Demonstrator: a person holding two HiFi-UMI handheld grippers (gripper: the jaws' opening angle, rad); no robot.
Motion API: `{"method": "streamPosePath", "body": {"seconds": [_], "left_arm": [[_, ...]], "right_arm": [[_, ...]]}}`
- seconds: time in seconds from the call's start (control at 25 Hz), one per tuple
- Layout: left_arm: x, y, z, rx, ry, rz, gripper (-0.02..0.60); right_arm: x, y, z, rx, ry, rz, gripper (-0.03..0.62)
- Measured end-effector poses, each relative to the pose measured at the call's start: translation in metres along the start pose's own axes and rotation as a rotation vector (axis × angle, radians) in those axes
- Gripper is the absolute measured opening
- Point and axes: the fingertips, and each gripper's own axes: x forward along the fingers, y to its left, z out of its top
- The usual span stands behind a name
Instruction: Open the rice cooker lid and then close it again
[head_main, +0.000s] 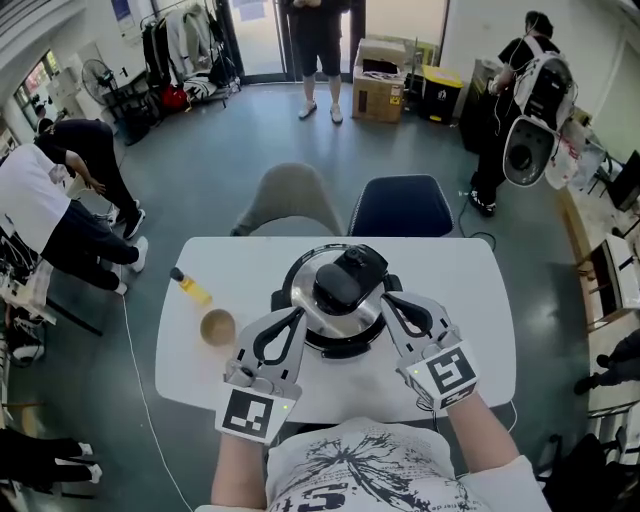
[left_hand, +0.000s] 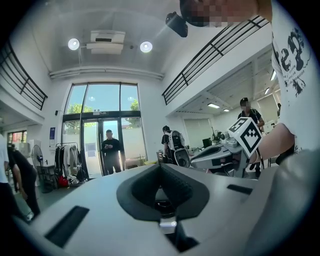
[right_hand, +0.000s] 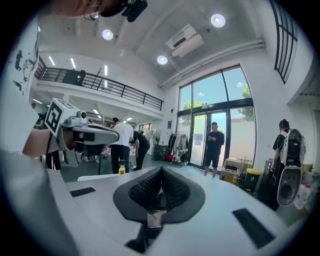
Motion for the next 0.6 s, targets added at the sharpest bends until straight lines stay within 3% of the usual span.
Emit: {"method": "streamPosePath", "body": {"seconds": [0.2, 0.6], "left_arm": [[-0.002, 0.000, -0.006, -0.014, 0.030, 0.022, 0.014], [-0.005, 0.003, -0.005, -0.012, 0.030, 0.057, 0.014]], "right_arm": [[-0.014, -0.002, 0.013, -0.006, -0.113, -0.013, 0.014], [-0.025, -0.003, 0.013, -0.023, -0.105, -0.003, 0.012]]}}
